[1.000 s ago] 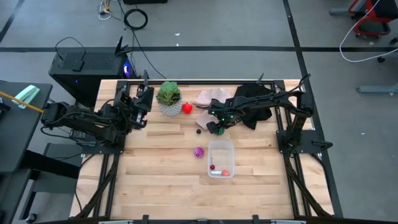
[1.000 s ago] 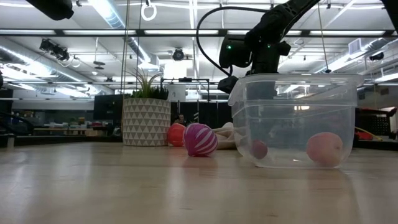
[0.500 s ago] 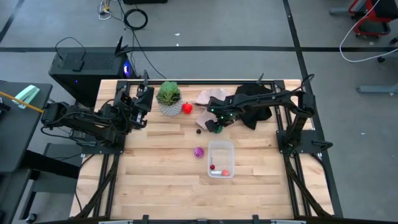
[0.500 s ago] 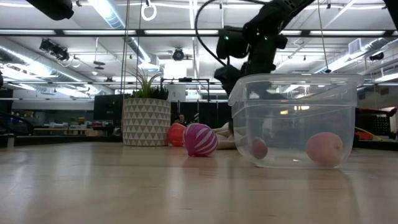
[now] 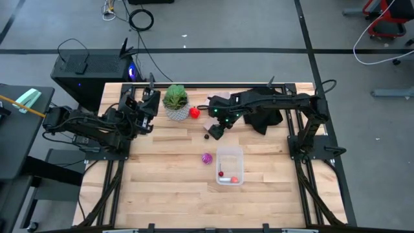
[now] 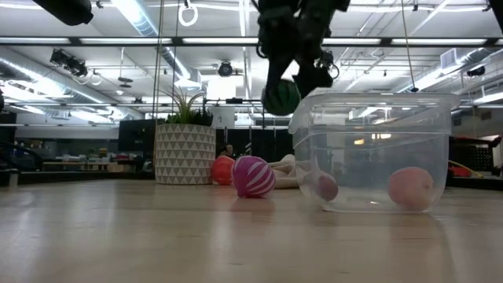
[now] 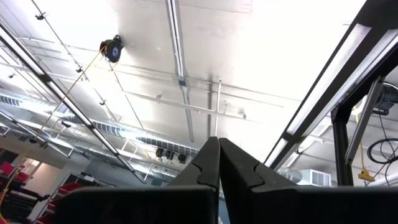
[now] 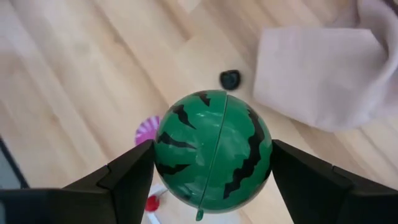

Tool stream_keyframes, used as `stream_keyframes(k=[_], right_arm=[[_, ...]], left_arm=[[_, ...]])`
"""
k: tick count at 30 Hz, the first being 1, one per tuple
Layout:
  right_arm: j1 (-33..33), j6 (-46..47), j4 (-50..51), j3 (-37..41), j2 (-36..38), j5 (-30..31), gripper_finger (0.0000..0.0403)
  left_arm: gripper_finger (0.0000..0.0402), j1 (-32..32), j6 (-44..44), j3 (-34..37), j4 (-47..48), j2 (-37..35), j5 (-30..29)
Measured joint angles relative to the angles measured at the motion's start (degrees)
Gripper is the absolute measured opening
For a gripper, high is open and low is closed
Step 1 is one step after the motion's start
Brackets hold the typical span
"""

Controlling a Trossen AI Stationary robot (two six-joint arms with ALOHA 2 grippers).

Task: Pick and placing Produce into tupperware
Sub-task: Put the green watermelon into the transparent bin

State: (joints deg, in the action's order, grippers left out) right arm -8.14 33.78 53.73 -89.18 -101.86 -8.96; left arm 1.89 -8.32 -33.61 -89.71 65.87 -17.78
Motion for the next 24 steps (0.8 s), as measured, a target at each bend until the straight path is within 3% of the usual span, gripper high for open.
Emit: stream_keyframes(k=[9,24], right_arm=[[7.6,-5.2,9.6,-0.5,0.1,0.3,0.0299],[16.1,-5.1,10.5,0.2,0.1,6.0,0.0300]], left_arm=[[0.0022,0.0,0.0,0.0,0.0,0.0,0.0],[0.0015,0.0,-0.3,0.0,0.0,0.0,0.0]])
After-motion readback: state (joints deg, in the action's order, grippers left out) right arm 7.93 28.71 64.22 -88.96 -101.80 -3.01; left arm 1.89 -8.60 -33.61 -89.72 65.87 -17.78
